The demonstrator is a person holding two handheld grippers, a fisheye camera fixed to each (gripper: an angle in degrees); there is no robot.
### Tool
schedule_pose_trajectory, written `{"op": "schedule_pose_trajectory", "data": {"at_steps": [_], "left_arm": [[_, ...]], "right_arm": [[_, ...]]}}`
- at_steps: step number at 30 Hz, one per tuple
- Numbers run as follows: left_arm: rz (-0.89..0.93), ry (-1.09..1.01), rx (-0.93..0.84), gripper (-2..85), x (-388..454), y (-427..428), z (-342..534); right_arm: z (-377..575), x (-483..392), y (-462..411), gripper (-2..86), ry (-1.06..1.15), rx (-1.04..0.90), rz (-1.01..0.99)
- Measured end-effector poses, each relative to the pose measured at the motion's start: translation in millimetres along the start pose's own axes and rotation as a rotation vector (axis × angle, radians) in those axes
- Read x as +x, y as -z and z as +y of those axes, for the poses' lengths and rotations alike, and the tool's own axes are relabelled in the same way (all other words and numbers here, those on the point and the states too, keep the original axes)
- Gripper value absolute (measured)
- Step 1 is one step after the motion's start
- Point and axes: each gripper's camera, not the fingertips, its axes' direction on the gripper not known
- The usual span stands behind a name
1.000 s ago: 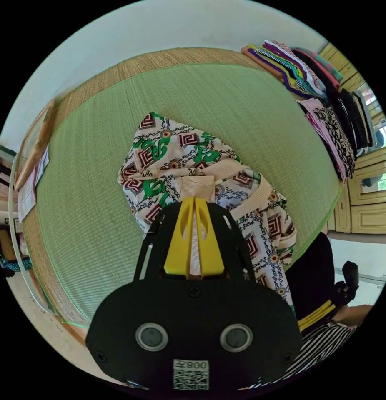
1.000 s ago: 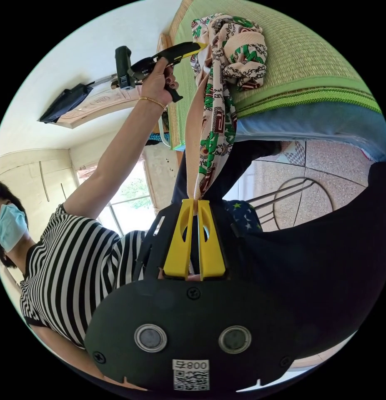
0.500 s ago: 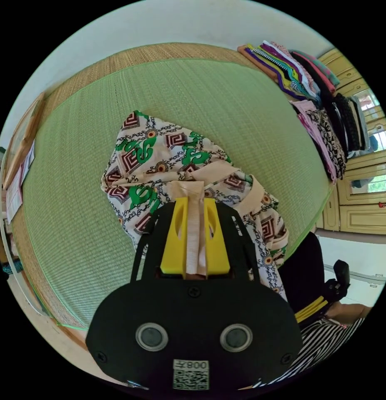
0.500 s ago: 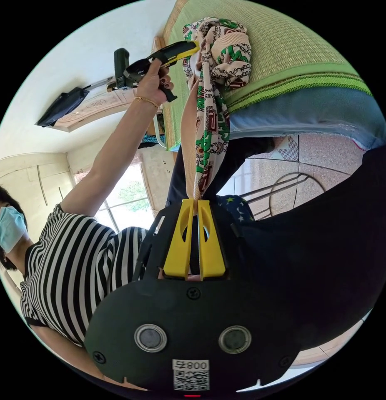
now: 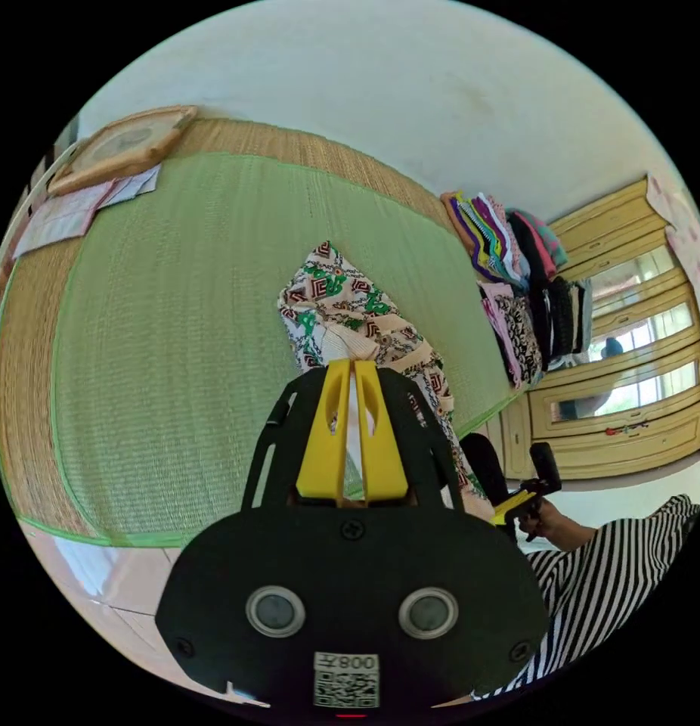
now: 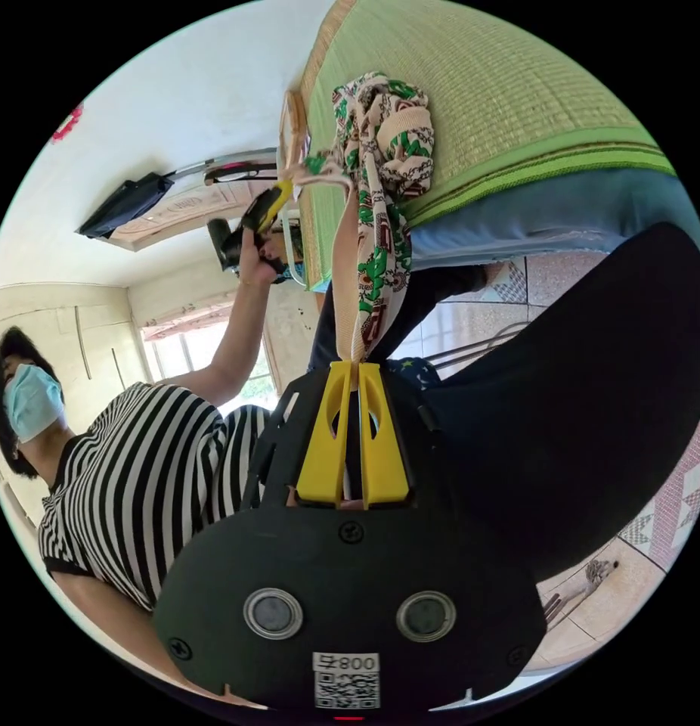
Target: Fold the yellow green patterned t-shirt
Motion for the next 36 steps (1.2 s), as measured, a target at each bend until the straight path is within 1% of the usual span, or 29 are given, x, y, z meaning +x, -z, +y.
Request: {"op": "schedule_pose_trajectory", "data": {"at_steps": [2,6,8,9,12,15,17,18,19,20,23,25,28,30,33,36], "left_arm": [[0.048,0.09,0.083,0.8,-20,40,31],[0.122,0.189,0.153,0.7,-46,77,63],[0.145,0.204,0.155,0.7,-56,85,56],[0.15,0.197,0.156,0.7,-56,86,51],[0.198,0.165,0.195,0.7,-52,97,3],[0.215,0.102,0.273,0.7,-32,132,-63],[0.177,-0.003,0.367,0.6,-1,183,-105],[0.174,-0.035,0.399,0.6,8,198,-113],[0.171,-0.097,0.461,0.6,24,229,-124],[0.163,-0.14,0.522,0.6,38,260,-128],[0.12,-0.238,0.628,0.6,60,326,-122],[0.129,-0.276,0.682,0.6,62,355,-106],[0.173,-0.305,0.754,0.6,51,390,-68],[0.219,-0.322,0.751,0.5,39,400,-43],[0.223,-0.342,0.699,0.5,19,401,7],[0.264,-0.3,0.613,0.5,-14,379,64]], "right_arm": [[13,-14,8,1.5,0.006,0.047,-0.009],[23,-33,31,1.4,0.02,0.166,-0.075],[13,-44,56,1.3,0.038,0.267,-0.123],[6,-49,63,1.3,0.051,0.287,-0.123],[-46,-94,107,1.2,0.142,0.362,-0.056],[-105,-174,164,1.2,0.269,0.453,-0.026],[-136,-268,207,1.2,0.398,0.522,0.061],[-139,-293,216,1.1,0.434,0.541,0.083],[-141,-343,231,1.1,0.509,0.572,0.12],[-139,-388,243,1.1,0.571,0.6,0.154],[-118,-470,262,1.1,0.712,0.671,0.179],[-101,-496,266,1.1,0.771,0.69,0.159],[-70,-507,266,1.1,0.817,0.701,0.147],[-55,-499,261,1.2,0.816,0.683,0.143],[-37,-471,245,1.3,0.773,0.62,0.125],[-18,-427,221,1.2,0.696,0.558,0.136]]}}
